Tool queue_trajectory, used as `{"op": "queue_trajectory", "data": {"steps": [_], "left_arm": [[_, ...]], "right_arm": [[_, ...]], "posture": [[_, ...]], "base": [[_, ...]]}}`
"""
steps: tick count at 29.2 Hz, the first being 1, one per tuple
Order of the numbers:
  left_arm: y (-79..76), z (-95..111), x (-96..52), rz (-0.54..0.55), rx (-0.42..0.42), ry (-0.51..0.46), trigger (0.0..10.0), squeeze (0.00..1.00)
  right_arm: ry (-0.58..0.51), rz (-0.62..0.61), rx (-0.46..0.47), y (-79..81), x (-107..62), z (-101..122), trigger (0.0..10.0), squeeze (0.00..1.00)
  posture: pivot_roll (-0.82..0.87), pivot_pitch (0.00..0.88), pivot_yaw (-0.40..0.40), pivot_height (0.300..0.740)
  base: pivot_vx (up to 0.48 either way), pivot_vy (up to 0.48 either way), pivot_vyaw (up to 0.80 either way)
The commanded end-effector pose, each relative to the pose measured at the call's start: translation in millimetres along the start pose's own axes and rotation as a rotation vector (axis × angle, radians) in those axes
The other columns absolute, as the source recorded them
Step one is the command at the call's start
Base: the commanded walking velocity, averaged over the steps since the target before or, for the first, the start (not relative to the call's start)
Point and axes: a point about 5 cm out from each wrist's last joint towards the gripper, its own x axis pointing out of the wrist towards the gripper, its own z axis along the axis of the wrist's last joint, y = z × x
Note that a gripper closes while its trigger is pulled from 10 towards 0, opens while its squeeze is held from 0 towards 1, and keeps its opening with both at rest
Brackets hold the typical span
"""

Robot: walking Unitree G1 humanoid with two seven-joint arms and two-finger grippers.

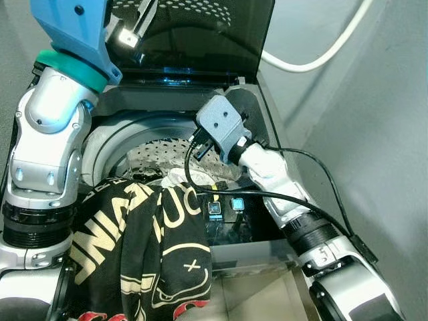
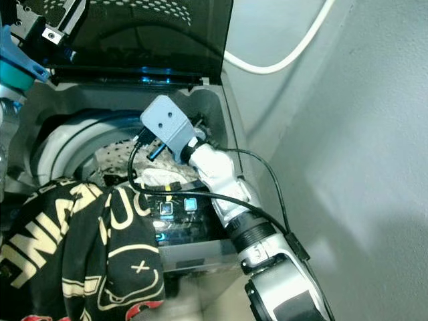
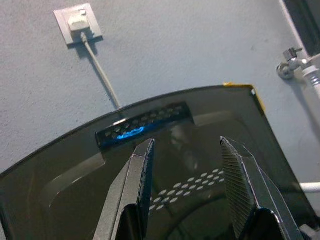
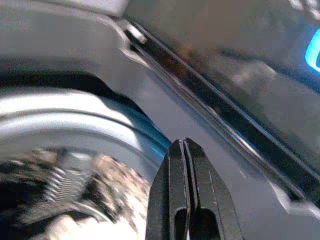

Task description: Clothes washing

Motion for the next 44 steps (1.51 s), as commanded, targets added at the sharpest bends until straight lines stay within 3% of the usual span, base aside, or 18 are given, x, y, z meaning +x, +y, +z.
{"op": "queue_trajectory", "data": {"steps": [1,2,3,5,8,12,13,16,18,23,26,29,30,32,33,39,44], "left_arm": [[-0.3,2,-1.9,-0.006,0.003,-0.007,10.0,0.0],[-0.3,2,-1.9,-0.006,0.003,-0.007,10.0,0.0],[-2.0,2,-2.9,-0.031,-0.032,0.003,10.0,0.0],[-3.8,1,-4.8,-0.058,-0.068,0.019,10.0,0.0],[-6.6,-1,-9.9,-0.112,-0.126,0.051,10.0,0.0],[-17.2,-6,-36.6,-0.308,-0.22,0.167,10.0,0.0],[-17.2,-6,-36.6,-0.308,-0.22,0.167,10.0,0.0],[-24.4,-1,-73.4,-0.509,-0.32,0.286,10.0,0.0],[-21.8,4,-97.3,-0.578,-0.356,0.377,10.0,0.0],[-19.1,4,-103.5,-0.578,-0.352,0.428,10.0,0.0],[-16.3,5,-107.8,-0.581,-0.324,0.471,10.0,0.0],[-15.8,5,-107.3,-0.575,-0.316,0.478,10.0,0.0],[-15.4,6,-106.5,-0.569,-0.31,0.481,10.0,0.0],[-15.4,6,-106.5,-0.569,-0.31,0.481,10.0,0.0],[-15.2,7,-106.4,-0.568,-0.314,0.488,10.0,0.0],[-16.1,8,-106.1,-0.567,-0.326,0.499,10.0,0.0],[-18.2,6,-104.6,-0.565,-0.342,0.504,10.0,0.0]], "right_arm": [[-0.072,0.073,0.076,-4.2,-10.4,10,10.0,0.0],[-0.072,0.073,0.076,-4.2,-10.4,10,10.0,0.0],[-0.17,0.268,0.187,-2.2,-35.4,25,10.0,0.0],[-0.187,0.342,0.207,2.0,-44.2,29,10.0,0.0],[-0.19,0.405,0.213,8.4,-51.8,31,10.0,0.0],[-0.184,0.499,0.251,23.0,-63.4,32,10.0,0.0],[-0.184,0.499,0.251,23.0,-63.4,32,10.0,0.0],[-0.138,0.608,0.305,45.0,-76.4,22,10.0,0.0],[-0.106,0.704,0.369,65.8,-83.9,16,10.0,0.0],[-0.085,0.757,0.363,76.1,-84.2,13,10.0,0.0],[-0.006,0.826,0.236,93.8,-79.0,-3,10.0,0.0],[0.009,0.821,0.214,95.6,-76.7,-6,10.0,0.0],[0.017,0.814,0.196,95.8,-74.8,-8,10.0,0.54],[0.017,0.814,0.196,95.8,-74.8,-8,10.0,0.54],[0.021,0.807,0.195,94.3,-73.7,-7,10.0,1.0],[0.015,0.79,0.189,91.1,-70.5,-3,10.0,1.0],[-0.006,0.803,0.167,98.7,-65.3,4,10.0,1.0]], "posture": [[0.22,0.084,-0.045,0.74],[0.22,0.084,-0.045,0.74],[0.22,0.08,-0.037,0.74],[0.22,0.078,-0.035,0.74],[0.21,0.077,-0.03,0.74],[0.22,0.073,-0.023,0.74],[0.22,0.073,-0.023,0.74],[0.23,0.072,-0.024,0.74],[0.24,0.073,-0.025,0.74],[0.25,0.078,-0.027,0.74],[0.27,0.09,-0.033,0.74],[0.27,0.09,-0.033,0.74],[0.28,0.096,-0.04,0.74],[0.28,0.096,-0.04,0.74],[0.28,0.097,-0.04,0.74],[0.27,0.096,-0.033,0.74],[0.25,0.1,-0.021,0.74]], "base": [[0.0,0.0,0.0],[0.0,0.0,0.0],[0.0,0.0,0.0],[0.0,0.0,0.0],[0.0,0.0,0.0],[0.0,0.0,0.0],[0.0,0.0,0.0],[0.0,0.0,0.0],[0.0,0.0,0.0],[0.0,0.0,0.0],[0.0,0.0,0.0],[0.0,0.0,0.0],[0.0,0.0,0.0],[0.0,0.0,0.0],[0.0,0.0,0.0],[0.0,0.0,0.0],[0.0,0.0,0.0]]}}
